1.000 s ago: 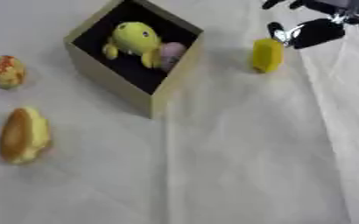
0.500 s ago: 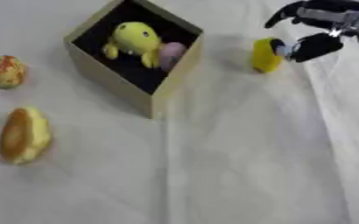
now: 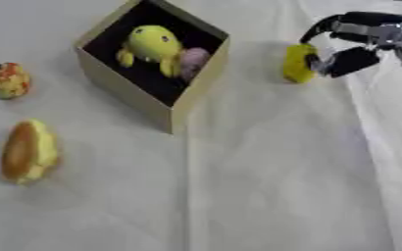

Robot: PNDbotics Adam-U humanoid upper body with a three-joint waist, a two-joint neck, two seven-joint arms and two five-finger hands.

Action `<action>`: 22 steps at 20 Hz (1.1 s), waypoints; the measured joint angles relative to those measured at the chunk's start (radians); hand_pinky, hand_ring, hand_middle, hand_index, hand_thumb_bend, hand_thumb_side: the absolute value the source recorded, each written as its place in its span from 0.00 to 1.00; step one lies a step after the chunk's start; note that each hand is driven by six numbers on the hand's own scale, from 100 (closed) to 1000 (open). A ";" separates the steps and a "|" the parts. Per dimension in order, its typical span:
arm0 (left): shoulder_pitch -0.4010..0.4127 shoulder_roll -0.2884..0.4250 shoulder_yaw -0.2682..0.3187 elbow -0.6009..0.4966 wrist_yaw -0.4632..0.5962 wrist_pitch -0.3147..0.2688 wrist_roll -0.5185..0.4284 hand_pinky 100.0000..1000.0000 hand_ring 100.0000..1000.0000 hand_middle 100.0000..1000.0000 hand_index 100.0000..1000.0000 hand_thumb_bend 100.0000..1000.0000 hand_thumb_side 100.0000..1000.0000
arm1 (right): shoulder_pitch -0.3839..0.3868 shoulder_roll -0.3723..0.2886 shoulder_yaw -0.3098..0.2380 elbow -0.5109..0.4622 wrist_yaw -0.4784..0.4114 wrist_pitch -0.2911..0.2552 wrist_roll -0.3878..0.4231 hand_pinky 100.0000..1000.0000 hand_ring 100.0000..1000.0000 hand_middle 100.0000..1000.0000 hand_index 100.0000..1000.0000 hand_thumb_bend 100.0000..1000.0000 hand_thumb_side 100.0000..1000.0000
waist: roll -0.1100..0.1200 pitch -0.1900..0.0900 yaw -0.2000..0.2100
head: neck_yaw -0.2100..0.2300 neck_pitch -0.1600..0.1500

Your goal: Pick up objects on the table and place them in the box.

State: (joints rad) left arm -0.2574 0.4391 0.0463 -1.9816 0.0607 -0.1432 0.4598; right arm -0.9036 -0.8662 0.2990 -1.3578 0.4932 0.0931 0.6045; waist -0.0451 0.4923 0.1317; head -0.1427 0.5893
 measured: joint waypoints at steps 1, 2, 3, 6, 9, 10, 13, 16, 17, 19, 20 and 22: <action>0.000 0.000 0.000 0.000 0.000 0.000 0.000 0.89 0.80 0.80 0.88 0.15 0.69 | -0.002 0.001 0.003 0.007 0.004 -0.004 0.002 0.94 1.00 0.89 1.00 0.00 0.40 | 0.000 0.000 0.000 | 0.000 -0.001; 0.000 0.000 0.000 0.000 0.000 0.000 0.000 0.89 0.80 0.80 0.88 0.15 0.69 | -0.003 0.003 0.004 0.013 0.007 -0.008 0.004 0.94 1.00 0.88 1.00 0.00 0.40 | 0.000 0.000 0.000 | 0.000 -0.001; 0.000 0.000 0.000 0.000 0.000 0.000 0.000 0.89 0.80 0.80 0.88 0.15 0.69 | -0.003 0.006 0.004 0.019 0.010 -0.012 0.007 0.94 1.00 0.88 1.00 0.00 0.40 | 0.000 0.001 0.001 | 0.000 -0.001; -0.001 0.000 0.000 0.000 0.000 -0.001 -0.001 0.89 0.80 0.80 0.88 0.15 0.69 | -0.010 0.011 0.007 0.032 0.015 -0.022 0.015 0.93 1.00 0.80 0.98 0.00 0.39 | 0.000 0.001 0.003 | 0.000 -0.001; -0.003 0.000 0.000 0.000 0.000 -0.001 -0.002 0.89 0.80 0.80 0.88 0.15 0.69 | -0.019 0.018 0.010 0.039 0.016 -0.029 0.021 0.92 1.00 0.71 0.90 0.01 0.35 | -0.001 0.002 0.003 | 0.000 -0.001; -0.003 0.000 0.000 0.000 0.000 0.000 -0.002 0.89 0.80 0.80 0.88 0.15 0.69 | -0.022 0.020 0.010 0.042 0.017 -0.031 0.021 0.91 0.98 0.65 0.86 0.03 0.28 | -0.002 0.002 0.003 | 0.000 -0.001; -0.005 0.000 0.000 0.000 0.000 0.000 -0.003 0.89 0.80 0.80 0.88 0.15 0.69 | -0.029 0.027 0.010 0.050 0.025 -0.036 0.018 0.87 0.88 0.54 0.76 0.06 0.16 | -0.004 0.002 0.004 | 0.000 -0.001; -0.006 -0.001 0.000 0.000 0.000 0.000 -0.003 0.89 0.80 0.80 0.88 0.14 0.69 | -0.031 0.036 0.011 0.057 0.034 -0.041 0.011 0.83 0.79 0.43 0.64 0.04 0.00 | -0.006 0.002 0.005 | 0.000 -0.001; -0.006 -0.001 0.000 0.000 0.000 0.000 -0.003 0.89 0.80 0.80 0.88 0.14 0.69 | -0.033 0.038 0.012 0.058 0.035 -0.042 0.007 0.82 0.78 0.41 0.62 0.04 0.00 | -0.006 0.002 0.005 | 0.000 -0.001; -0.006 -0.001 0.000 0.000 0.000 0.000 -0.003 0.89 0.80 0.79 0.87 0.14 0.69 | -0.036 0.043 0.014 0.062 0.036 -0.043 -0.005 0.80 0.74 0.37 0.55 0.03 0.00 | -0.006 0.003 0.006 | 0.000 -0.001; -0.006 -0.002 0.000 0.000 0.000 0.000 -0.004 0.89 0.80 0.79 0.87 0.14 0.69 | -0.037 0.044 0.015 0.063 0.036 -0.043 -0.014 0.79 0.71 0.34 0.51 0.01 0.00 | -0.006 0.003 0.006 | 0.000 -0.001; -0.006 -0.005 0.000 0.000 0.000 0.000 -0.004 0.89 0.80 0.79 0.87 0.14 0.69 | -0.037 0.045 0.015 0.063 0.033 -0.041 -0.034 0.76 0.67 0.30 0.43 0.00 0.00 | -0.006 0.003 0.006 | 0.000 -0.001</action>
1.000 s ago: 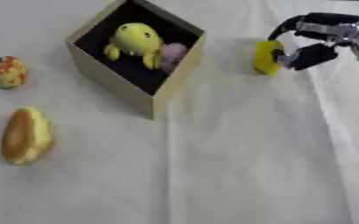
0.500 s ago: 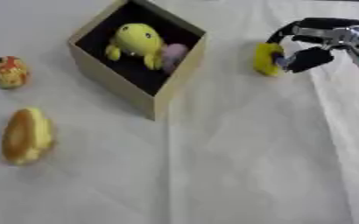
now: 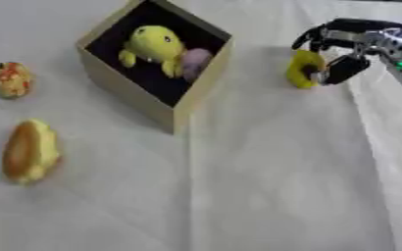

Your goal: Pick up objects on the table and place them in the box.

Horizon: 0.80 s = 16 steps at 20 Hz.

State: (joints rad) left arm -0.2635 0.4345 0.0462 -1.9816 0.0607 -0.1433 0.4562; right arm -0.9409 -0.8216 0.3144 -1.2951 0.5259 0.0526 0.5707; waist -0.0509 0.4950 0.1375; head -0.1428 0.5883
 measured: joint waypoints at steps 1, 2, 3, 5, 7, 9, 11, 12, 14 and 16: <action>0.000 -0.001 0.000 0.000 0.000 0.000 0.000 0.89 0.80 0.79 0.87 0.14 0.69 | 0.000 0.001 0.000 0.000 -0.003 0.002 -0.012 0.75 0.65 0.28 0.39 0.00 0.00 | 0.000 0.000 0.000 | 0.000 0.000; 0.000 -0.002 0.000 0.000 0.000 0.000 0.000 0.89 0.80 0.79 0.87 0.14 0.69 | 0.000 0.002 0.000 0.000 -0.008 0.004 -0.024 0.74 0.64 0.26 0.34 0.00 0.00 | 0.000 0.000 0.000 | 0.000 0.000; 0.000 -0.003 0.000 0.000 0.000 0.000 0.000 0.89 0.80 0.79 0.87 0.14 0.69 | 0.000 0.002 0.000 0.000 -0.014 0.006 -0.036 0.74 0.64 0.25 0.33 0.00 0.00 | 0.000 0.000 0.000 | 0.000 0.000; 0.000 -0.003 0.000 0.000 0.000 0.000 0.000 0.89 0.79 0.79 0.87 0.14 0.69 | 0.000 0.004 0.000 0.000 -0.026 0.012 -0.055 0.73 0.63 0.24 0.31 0.00 0.00 | 0.000 0.000 -0.001 | 0.000 0.000; 0.000 -0.003 0.000 0.000 0.000 0.000 0.000 0.89 0.79 0.79 0.87 0.14 0.70 | 0.000 0.006 0.000 0.000 -0.039 0.020 -0.069 0.73 0.63 0.23 0.31 0.00 0.00 | 0.000 0.000 -0.001 | 0.000 0.000; 0.000 -0.003 0.000 0.000 0.000 0.000 -0.001 0.89 0.79 0.79 0.87 0.14 0.69 | 0.001 0.006 0.000 -0.004 -0.055 0.029 -0.081 0.73 0.62 0.23 0.31 0.00 0.00 | 0.001 0.000 -0.002 | 0.000 0.000; 0.000 -0.003 0.000 0.000 0.000 0.000 -0.001 0.89 0.79 0.79 0.87 0.14 0.69 | 0.001 0.006 -0.004 -0.018 -0.075 0.040 -0.092 0.73 0.62 0.24 0.32 0.00 0.00 | 0.002 -0.001 -0.004 | 0.001 0.000; 0.000 -0.003 0.000 0.000 0.000 0.000 -0.001 0.89 0.80 0.79 0.87 0.14 0.69 | 0.001 0.006 -0.006 -0.028 -0.084 0.044 -0.096 0.73 0.62 0.24 0.33 0.00 0.00 | 0.002 -0.002 -0.006 | 0.001 0.000; 0.000 -0.003 0.000 0.000 0.000 0.001 -0.001 0.89 0.80 0.79 0.87 0.14 0.69 | 0.001 0.005 -0.008 -0.053 -0.100 0.050 -0.102 0.73 0.63 0.25 0.35 0.00 0.00 | 0.002 -0.006 -0.009 | 0.001 0.000; 0.000 -0.003 0.000 0.000 0.000 0.002 -0.002 0.89 0.80 0.79 0.87 0.14 0.69 | 0.001 0.002 -0.009 -0.079 -0.112 0.054 -0.105 0.73 0.63 0.26 0.36 0.00 0.00 | 0.002 -0.013 -0.010 | 0.001 0.000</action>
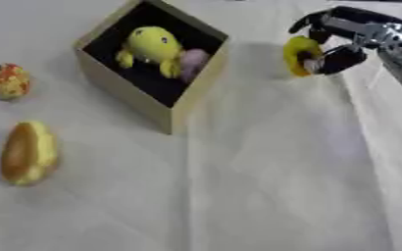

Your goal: Pick up objects on the table and place them in the box.

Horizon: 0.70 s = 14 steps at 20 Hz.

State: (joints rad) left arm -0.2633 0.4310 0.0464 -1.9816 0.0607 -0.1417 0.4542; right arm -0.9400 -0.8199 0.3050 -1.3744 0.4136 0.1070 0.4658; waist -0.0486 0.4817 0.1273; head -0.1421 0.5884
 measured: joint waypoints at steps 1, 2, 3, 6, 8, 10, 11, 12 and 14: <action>0.000 0.000 0.000 0.000 0.000 0.000 0.000 0.89 0.80 0.79 0.87 0.14 0.69 | 0.000 -0.004 -0.001 -0.013 -0.005 0.002 -0.001 0.74 0.63 0.27 0.37 0.04 0.00 | 0.000 -0.003 -0.001 | 0.000 0.000; 0.000 0.000 0.000 0.000 0.000 0.000 0.000 0.89 0.80 0.79 0.87 0.14 0.69 | 0.000 -0.006 -0.002 -0.025 -0.011 0.005 -0.002 0.74 0.63 0.28 0.38 0.05 0.00 | 0.000 -0.006 -0.003 | 0.000 0.000; 0.000 0.000 0.000 0.000 0.000 0.001 -0.001 0.89 0.80 0.79 0.87 0.15 0.70 | -0.001 -0.007 -0.003 -0.036 -0.016 0.007 -0.001 0.74 0.63 0.29 0.39 0.08 0.00 | 0.000 -0.009 -0.003 | 0.000 0.000; 0.004 0.000 0.000 0.000 0.000 0.001 -0.001 0.89 0.80 0.79 0.87 0.14 0.69 | -0.008 -0.008 -0.002 -0.068 -0.025 0.012 0.002 0.74 0.64 0.31 0.42 0.11 0.00 | -0.002 -0.017 -0.003 | 0.000 0.000; 0.006 0.000 0.000 0.000 0.000 0.001 -0.001 0.89 0.80 0.79 0.87 0.15 0.69 | -0.019 -0.008 0.000 -0.086 -0.029 0.013 0.008 0.74 0.64 0.32 0.43 0.11 0.00 | -0.003 -0.024 -0.002 | 0.000 0.000; 0.006 0.000 0.000 0.000 0.000 0.001 -0.001 0.89 0.80 0.79 0.87 0.15 0.69 | -0.036 -0.006 0.005 -0.098 -0.032 0.014 0.015 0.74 0.64 0.33 0.43 0.09 0.00 | -0.003 -0.030 -0.001 | 0.000 0.000; 0.006 0.000 0.000 0.000 0.000 0.001 -0.001 0.89 0.80 0.79 0.87 0.15 0.69 | -0.047 -0.003 0.010 -0.102 -0.034 0.014 0.017 0.74 0.64 0.33 0.44 0.09 0.00 | -0.004 -0.033 0.000 | 0.000 0.000; 0.006 0.000 0.000 0.000 0.000 0.001 -0.001 0.89 0.80 0.79 0.87 0.15 0.69 | -0.060 0.002 0.014 -0.106 -0.037 0.014 0.021 0.74 0.63 0.33 0.44 0.08 0.00 | -0.006 -0.035 0.002 | -0.001 0.000; 0.006 0.000 0.000 0.000 0.000 0.002 -0.002 0.89 0.80 0.79 0.87 0.15 0.68 | -0.095 0.024 0.027 -0.107 -0.039 0.011 0.027 0.74 0.63 0.33 0.44 0.06 0.00 | -0.010 -0.039 0.004 | -0.002 0.000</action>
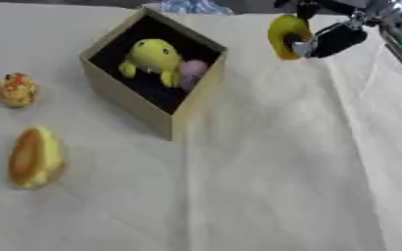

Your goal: Pick up objects on the table and place them in the box.

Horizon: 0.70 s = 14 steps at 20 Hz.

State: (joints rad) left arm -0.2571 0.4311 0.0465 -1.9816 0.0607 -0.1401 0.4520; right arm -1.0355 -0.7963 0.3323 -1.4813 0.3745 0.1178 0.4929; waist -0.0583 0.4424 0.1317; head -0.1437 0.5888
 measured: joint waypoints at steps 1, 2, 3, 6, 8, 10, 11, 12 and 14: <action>0.000 0.000 0.000 0.000 0.000 0.000 -0.001 0.89 0.80 0.79 0.87 0.15 0.68 | -0.019 0.014 0.007 0.000 0.000 -0.002 0.003 0.74 0.63 0.33 0.44 0.05 0.00 | -0.001 -0.002 0.003 | -0.001 0.000; -0.001 0.000 0.000 0.000 0.000 -0.001 -0.002 0.89 0.80 0.79 0.87 0.15 0.68 | -0.039 0.031 0.014 0.001 0.000 -0.005 0.006 0.74 0.63 0.33 0.44 0.04 0.00 | 0.000 -0.004 0.006 | -0.003 0.000; -0.003 0.000 0.000 0.000 0.000 -0.001 -0.002 0.89 0.80 0.79 0.87 0.15 0.68 | -0.058 0.050 0.021 0.003 0.000 -0.007 0.008 0.74 0.63 0.33 0.44 0.03 0.00 | -0.001 -0.005 0.007 | -0.005 0.000; -0.011 0.000 -0.001 0.000 0.001 -0.003 -0.005 0.89 0.80 0.79 0.87 0.15 0.68 | -0.109 0.110 0.043 0.032 0.003 -0.017 0.008 0.74 0.63 0.33 0.44 0.02 0.00 | -0.004 -0.006 0.018 | -0.013 0.001; -0.016 0.000 -0.003 0.000 0.002 -0.003 -0.009 0.89 0.80 0.79 0.87 0.16 0.68 | -0.138 0.154 0.058 0.061 0.010 -0.027 0.003 0.74 0.63 0.34 0.45 0.00 0.00 | -0.007 -0.006 0.028 | -0.019 0.001; -0.021 0.001 -0.006 0.000 0.004 -0.003 -0.012 0.89 0.80 0.79 0.87 0.16 0.68 | -0.159 0.191 0.070 0.092 0.017 -0.038 -0.008 0.74 0.63 0.35 0.46 0.00 0.00 | -0.009 -0.006 0.035 | -0.025 0.003; -0.025 0.001 -0.007 0.000 0.005 -0.004 -0.013 0.89 0.80 0.79 0.87 0.16 0.68 | -0.166 0.207 0.075 0.107 0.022 -0.045 -0.015 0.74 0.64 0.36 0.47 0.00 0.00 | -0.011 -0.006 0.039 | -0.028 0.004; -0.029 0.001 -0.007 0.000 0.005 -0.005 -0.015 0.89 0.80 0.79 0.87 0.16 0.68 | -0.172 0.223 0.078 0.123 0.029 -0.051 -0.022 0.74 0.64 0.36 0.47 0.00 0.00 | -0.012 -0.006 0.044 | -0.032 0.005; -0.037 0.001 -0.008 0.000 0.006 -0.006 -0.016 0.89 0.80 0.79 0.87 0.17 0.68 | -0.180 0.249 0.083 0.154 0.042 -0.064 -0.035 0.74 0.66 0.38 0.49 0.00 0.00 | -0.014 -0.006 0.052 | -0.038 0.006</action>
State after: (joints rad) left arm -0.2938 0.4319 0.0389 -1.9816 0.0666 -0.1460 0.4360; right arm -1.2152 -0.5476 0.4156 -1.3275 0.4165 0.0543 0.4575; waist -0.0721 0.4364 0.1840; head -0.1813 0.5950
